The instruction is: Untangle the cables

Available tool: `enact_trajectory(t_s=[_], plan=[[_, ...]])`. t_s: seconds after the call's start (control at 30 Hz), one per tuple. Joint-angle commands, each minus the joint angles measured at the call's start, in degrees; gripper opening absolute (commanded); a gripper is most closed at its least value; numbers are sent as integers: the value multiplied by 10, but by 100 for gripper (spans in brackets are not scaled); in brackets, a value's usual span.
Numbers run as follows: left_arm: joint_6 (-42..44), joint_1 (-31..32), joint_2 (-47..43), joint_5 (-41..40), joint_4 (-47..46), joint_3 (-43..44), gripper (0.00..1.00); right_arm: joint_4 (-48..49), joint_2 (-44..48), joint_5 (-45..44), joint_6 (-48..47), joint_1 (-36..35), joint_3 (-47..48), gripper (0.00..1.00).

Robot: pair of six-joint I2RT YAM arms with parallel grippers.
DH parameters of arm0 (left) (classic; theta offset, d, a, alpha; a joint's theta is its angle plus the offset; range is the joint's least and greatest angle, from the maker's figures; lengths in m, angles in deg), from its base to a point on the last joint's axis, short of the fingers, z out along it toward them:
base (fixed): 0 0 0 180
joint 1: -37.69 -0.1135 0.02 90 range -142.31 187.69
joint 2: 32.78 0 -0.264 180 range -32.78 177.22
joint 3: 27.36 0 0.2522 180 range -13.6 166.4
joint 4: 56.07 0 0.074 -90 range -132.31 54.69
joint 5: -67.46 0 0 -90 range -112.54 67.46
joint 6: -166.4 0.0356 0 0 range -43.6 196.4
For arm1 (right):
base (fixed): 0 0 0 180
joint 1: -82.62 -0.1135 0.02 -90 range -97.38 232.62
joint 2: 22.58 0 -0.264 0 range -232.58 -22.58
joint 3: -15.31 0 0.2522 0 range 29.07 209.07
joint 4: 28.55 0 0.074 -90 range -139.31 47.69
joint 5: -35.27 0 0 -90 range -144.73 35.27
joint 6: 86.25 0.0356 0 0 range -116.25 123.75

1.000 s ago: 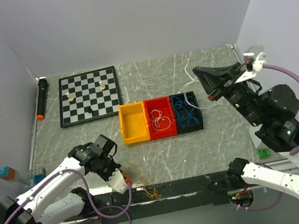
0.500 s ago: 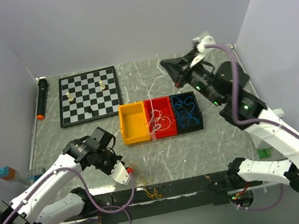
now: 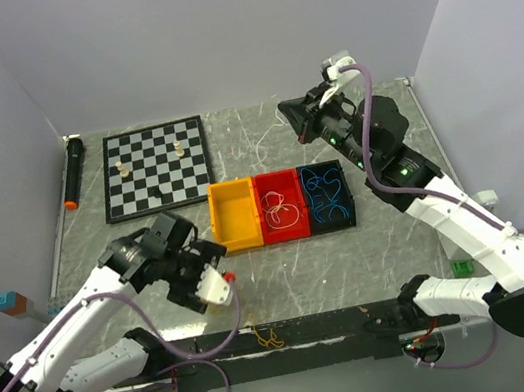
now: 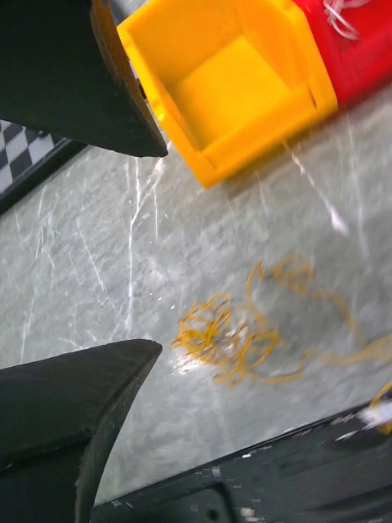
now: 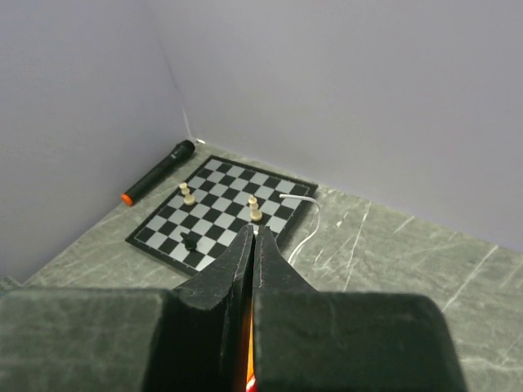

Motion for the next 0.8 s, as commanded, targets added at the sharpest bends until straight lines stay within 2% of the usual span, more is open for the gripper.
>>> enact_trajectory(t_s=[0.0,0.13,0.33,0.47,0.6,0.77], plan=[[-123,-10,41,36,-19,62,97,34,-11,19,15,13,-13,0],[-229,-14,54,17,-72,97,97,32,-20,16,11,16,-17,0],[-362,-13,91,-103,-137,121,97,36,-30,20,16,21,-18,0],[-406,-13,155,-163,-100,154,97,38,-36,21,18,23,-21,0],[-415,-13,208,-161,-45,195,97,42,-42,24,22,30,-33,0],[-440,-13,179,-207,-107,199,97,50,-53,25,22,40,-54,0]])
